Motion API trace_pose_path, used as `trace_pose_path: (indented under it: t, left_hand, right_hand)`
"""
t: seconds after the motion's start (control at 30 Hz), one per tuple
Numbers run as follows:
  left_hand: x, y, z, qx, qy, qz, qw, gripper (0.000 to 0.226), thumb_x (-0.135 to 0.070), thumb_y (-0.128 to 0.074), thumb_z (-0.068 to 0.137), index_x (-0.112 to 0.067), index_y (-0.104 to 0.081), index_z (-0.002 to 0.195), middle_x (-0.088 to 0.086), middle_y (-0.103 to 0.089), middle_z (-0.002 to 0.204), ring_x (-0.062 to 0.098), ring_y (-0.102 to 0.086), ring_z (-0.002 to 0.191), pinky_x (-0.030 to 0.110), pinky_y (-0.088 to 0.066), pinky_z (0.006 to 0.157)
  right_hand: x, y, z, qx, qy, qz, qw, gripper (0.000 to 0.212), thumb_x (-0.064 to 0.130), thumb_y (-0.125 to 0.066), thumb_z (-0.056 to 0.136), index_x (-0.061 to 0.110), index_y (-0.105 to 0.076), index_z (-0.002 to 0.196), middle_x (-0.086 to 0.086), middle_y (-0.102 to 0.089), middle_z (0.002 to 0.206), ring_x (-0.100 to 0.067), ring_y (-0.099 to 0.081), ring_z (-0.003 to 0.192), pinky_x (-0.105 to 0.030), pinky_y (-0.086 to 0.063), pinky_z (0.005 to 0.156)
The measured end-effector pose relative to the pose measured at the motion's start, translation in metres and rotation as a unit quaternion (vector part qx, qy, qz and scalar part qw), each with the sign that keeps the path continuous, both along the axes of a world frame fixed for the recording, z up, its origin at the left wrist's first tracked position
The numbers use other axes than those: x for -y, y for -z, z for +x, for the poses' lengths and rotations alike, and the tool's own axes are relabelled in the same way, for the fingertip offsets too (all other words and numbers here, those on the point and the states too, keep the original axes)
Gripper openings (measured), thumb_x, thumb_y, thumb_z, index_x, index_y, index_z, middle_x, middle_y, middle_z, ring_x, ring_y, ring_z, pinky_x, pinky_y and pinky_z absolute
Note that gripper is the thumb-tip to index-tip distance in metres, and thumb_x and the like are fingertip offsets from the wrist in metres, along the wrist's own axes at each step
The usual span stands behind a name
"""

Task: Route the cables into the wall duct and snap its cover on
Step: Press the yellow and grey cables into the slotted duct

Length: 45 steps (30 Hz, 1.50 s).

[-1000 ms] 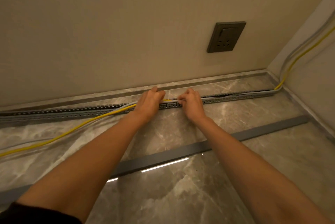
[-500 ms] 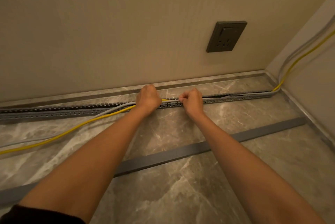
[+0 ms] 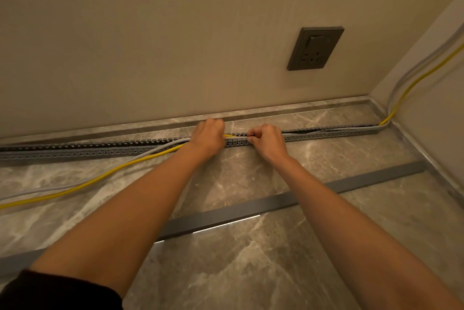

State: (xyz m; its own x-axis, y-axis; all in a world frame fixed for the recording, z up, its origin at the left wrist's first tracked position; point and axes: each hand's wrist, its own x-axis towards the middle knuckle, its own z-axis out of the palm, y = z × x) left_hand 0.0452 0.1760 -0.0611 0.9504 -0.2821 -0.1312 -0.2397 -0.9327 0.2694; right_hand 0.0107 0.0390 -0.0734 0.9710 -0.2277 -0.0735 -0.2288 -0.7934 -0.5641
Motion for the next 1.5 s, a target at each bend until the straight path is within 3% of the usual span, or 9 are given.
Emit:
trace_pose_path:
  t: [0.13, 0.4, 0.7, 0.83, 0.9, 1.0, 1.1, 1.3, 1.5]
  left_hand:
    - [0.003, -0.003, 0.006, -0.021, -0.065, -0.03, 0.997, 0.027, -0.011, -0.053, 0.09, 0.001, -0.059, 0.113, 0.023, -0.06, 0.122, 0.038, -0.056, 0.114, 0.039, -0.047, 0.092]
    - [0.001, 0.004, 0.009, -0.081, -0.219, -0.227, 0.946, 0.018, -0.008, -0.051, 0.086, -0.006, -0.069, 0.087, 0.018, -0.07, 0.107, 0.035, -0.062, 0.104, 0.036, -0.051, 0.088]
    - [0.005, 0.001, 0.027, -0.147, -0.253, -0.169, 0.941, 0.021, -0.004, -0.06, 0.082, -0.001, -0.066, 0.102, 0.016, -0.065, 0.116, 0.031, -0.06, 0.11, 0.032, -0.05, 0.084]
    - [-0.003, 0.011, 0.028, -0.125, -0.184, -0.207, 0.953, 0.007, -0.006, -0.063, 0.083, -0.008, -0.067, 0.078, 0.014, -0.071, 0.102, 0.028, -0.065, 0.1, 0.032, -0.053, 0.088]
    - [-0.017, 0.015, 0.023, -0.094, -0.087, -0.203, 0.971, 0.016, -0.007, -0.072, 0.079, -0.012, -0.061, 0.069, 0.011, -0.067, 0.087, 0.024, -0.062, 0.086, 0.027, -0.048, 0.073]
    - [-0.04, 0.018, 0.01, 0.053, 0.096, -0.092, 0.99, 0.011, -0.01, -0.069, 0.082, -0.001, -0.066, 0.086, 0.016, -0.06, 0.088, 0.031, -0.059, 0.085, 0.034, -0.043, 0.067]
    - [-0.054, 0.025, 0.003, 0.206, 0.229, 0.031, 0.951, 0.014, -0.003, -0.079, 0.063, -0.002, -0.07, 0.074, 0.017, -0.064, 0.071, 0.034, -0.063, 0.061, 0.036, -0.048, 0.049]
    - [-0.049, 0.026, -0.001, 0.266, 0.239, 0.115, 0.927, 0.007, -0.015, -0.065, 0.053, -0.012, -0.067, 0.059, 0.007, -0.061, 0.06, 0.024, -0.062, 0.053, 0.03, -0.02, 0.057]
    - [-0.051, 0.023, -0.005, 0.208, 0.2, 0.077, 0.954, 0.019, -0.004, -0.067, 0.077, 0.0, -0.072, 0.095, 0.018, -0.063, 0.09, 0.034, -0.06, 0.089, 0.041, -0.044, 0.074]
  right_hand:
    - [-0.003, 0.006, 0.0, -0.001, -0.005, -0.038, 0.999, 0.022, 0.017, -0.065, 0.084, 0.011, -0.071, 0.104, -0.013, -0.062, 0.108, -0.028, -0.052, 0.109, -0.031, -0.042, 0.088]
    - [-0.01, 0.011, -0.01, 0.049, -0.087, -0.105, 0.989, 0.022, 0.006, -0.058, 0.086, 0.005, -0.063, 0.107, -0.012, -0.06, 0.111, -0.027, -0.052, 0.107, -0.034, -0.039, 0.093]
    - [-0.016, 0.005, -0.002, 0.029, -0.082, -0.097, 0.991, 0.032, 0.018, -0.06, 0.088, 0.017, -0.062, 0.12, -0.013, -0.057, 0.111, -0.029, -0.05, 0.108, -0.038, -0.037, 0.097]
    - [-0.019, 0.006, 0.001, 0.035, -0.071, -0.08, 0.994, 0.028, 0.016, -0.064, 0.084, 0.012, -0.066, 0.112, -0.011, -0.056, 0.114, -0.026, -0.048, 0.112, -0.037, -0.04, 0.097]
    - [-0.02, 0.004, 0.005, 0.025, -0.063, -0.055, 0.996, 0.022, 0.014, -0.066, 0.083, 0.01, -0.069, 0.105, -0.012, -0.062, 0.111, -0.028, -0.053, 0.108, -0.038, -0.043, 0.093]
    - [-0.021, 0.002, 0.009, 0.006, -0.06, -0.044, 0.997, 0.022, 0.014, -0.067, 0.082, 0.011, -0.069, 0.103, -0.013, -0.064, 0.111, -0.029, -0.055, 0.109, -0.038, -0.045, 0.093]
    - [-0.022, 0.004, 0.01, 0.007, -0.087, -0.081, 0.993, 0.032, 0.012, -0.061, 0.086, 0.015, -0.064, 0.118, -0.014, -0.06, 0.117, -0.032, -0.05, 0.114, -0.04, -0.042, 0.097]
    - [-0.023, 0.004, 0.011, -0.02, -0.14, -0.121, 0.982, 0.038, 0.01, -0.052, 0.091, 0.02, -0.055, 0.128, -0.014, -0.054, 0.122, -0.032, -0.044, 0.118, -0.042, -0.036, 0.103]
    - [-0.041, 0.005, 0.002, -0.012, -0.187, -0.098, 0.977, 0.045, 0.013, -0.059, 0.087, 0.02, -0.051, 0.132, -0.01, -0.054, 0.129, -0.029, -0.046, 0.121, -0.042, -0.031, 0.109]
